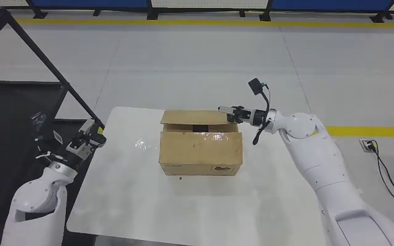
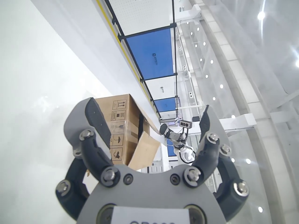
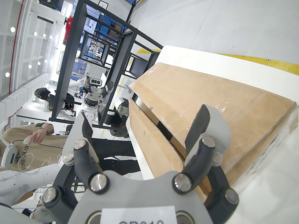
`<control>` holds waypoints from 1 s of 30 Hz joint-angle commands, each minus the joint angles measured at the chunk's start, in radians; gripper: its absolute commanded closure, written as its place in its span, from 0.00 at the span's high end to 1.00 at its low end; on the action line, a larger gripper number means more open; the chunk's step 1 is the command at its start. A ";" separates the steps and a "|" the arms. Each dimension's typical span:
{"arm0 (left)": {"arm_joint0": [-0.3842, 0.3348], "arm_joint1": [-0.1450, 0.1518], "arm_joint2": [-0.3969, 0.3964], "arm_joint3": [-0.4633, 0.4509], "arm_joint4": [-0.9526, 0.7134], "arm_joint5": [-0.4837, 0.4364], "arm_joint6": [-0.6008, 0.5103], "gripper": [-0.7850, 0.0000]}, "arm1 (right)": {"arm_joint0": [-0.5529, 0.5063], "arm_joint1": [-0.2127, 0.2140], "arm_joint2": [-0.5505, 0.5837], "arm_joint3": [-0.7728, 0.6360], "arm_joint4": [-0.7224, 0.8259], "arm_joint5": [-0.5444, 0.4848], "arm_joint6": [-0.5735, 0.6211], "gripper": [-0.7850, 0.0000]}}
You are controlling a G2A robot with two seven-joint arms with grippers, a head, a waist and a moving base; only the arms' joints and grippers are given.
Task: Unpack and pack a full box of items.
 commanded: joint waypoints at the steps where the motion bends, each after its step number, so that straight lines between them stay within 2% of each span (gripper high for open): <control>1: -0.025 -0.006 0.051 0.016 -0.031 0.018 -0.005 1.00 | -0.005 -0.001 -0.003 -0.005 0.002 0.003 -0.003 1.00; 5: -0.100 -0.016 0.134 0.074 -0.039 0.060 -0.006 1.00 | -0.012 -0.002 -0.010 -0.015 -0.002 0.011 -0.008 1.00; 17: -0.105 -0.018 0.151 0.089 -0.023 0.071 0.001 1.00 | -0.012 -0.001 -0.012 -0.018 -0.010 0.011 -0.009 1.00; 21: -0.203 -0.030 0.225 0.200 -0.046 0.080 -0.010 1.00 | -0.042 0.005 -0.006 -0.065 -0.023 0.035 -0.037 1.00; 26: -0.344 -0.054 0.327 0.380 -0.076 0.033 -0.055 1.00 | -0.075 0.016 0.010 -0.106 -0.032 0.050 -0.043 1.00; 30: -0.441 -0.080 0.409 0.507 -0.076 -0.022 -0.033 1.00 | -0.100 0.028 0.031 -0.130 -0.034 0.060 -0.044 1.00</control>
